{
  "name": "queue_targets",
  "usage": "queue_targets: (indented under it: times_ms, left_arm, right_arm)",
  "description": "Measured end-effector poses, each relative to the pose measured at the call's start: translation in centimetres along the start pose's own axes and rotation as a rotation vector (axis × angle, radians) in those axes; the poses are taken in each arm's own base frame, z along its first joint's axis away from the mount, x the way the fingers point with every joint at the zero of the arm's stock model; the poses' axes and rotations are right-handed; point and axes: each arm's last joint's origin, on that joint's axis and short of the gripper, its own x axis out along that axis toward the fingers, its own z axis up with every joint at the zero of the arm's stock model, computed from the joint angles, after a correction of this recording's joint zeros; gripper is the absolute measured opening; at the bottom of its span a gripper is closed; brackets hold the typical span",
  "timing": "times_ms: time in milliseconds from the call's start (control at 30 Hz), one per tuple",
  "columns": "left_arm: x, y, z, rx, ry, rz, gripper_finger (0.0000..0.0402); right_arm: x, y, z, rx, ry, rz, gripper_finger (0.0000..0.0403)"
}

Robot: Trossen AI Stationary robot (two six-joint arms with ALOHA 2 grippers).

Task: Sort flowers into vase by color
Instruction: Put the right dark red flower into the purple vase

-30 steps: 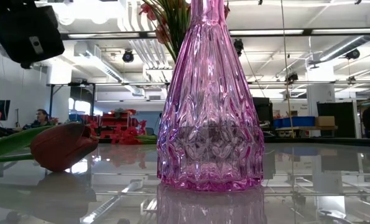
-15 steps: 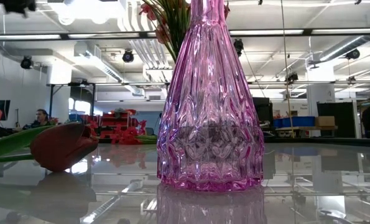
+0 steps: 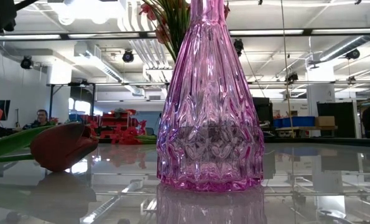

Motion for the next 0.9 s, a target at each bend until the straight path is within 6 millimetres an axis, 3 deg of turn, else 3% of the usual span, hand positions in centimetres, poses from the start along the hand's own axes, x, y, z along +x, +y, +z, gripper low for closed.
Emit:
queue_targets:
  times_ms: [267, 633, 733, 900]
  left_arm:
    - [0.5, 0.2, -0.1, 0.023, 0.008, 0.030, 0.0158]
    - [0.6, 0.4, 0.0, 0.121, -0.045, 0.067, 0.0158]
    - [0.5, 0.2, 0.1, 0.143, -0.055, 0.059, 0.0158]
    - [-0.5, -1.5, 0.6, 0.234, -0.103, 0.109, 0.0158]
  right_arm:
    - [0.1, 0.0, -0.5, -0.026, 0.027, -0.004, 0.0012]
    - [1.0, 0.0, -3.5, -0.065, 0.151, -0.027, 0.0015]
    - [0.9, -0.1, -3.8, -0.092, 0.183, -0.031, 0.0036]
    - [0.6, -0.3, -3.6, -0.116, 0.227, -0.039, 0.0107]
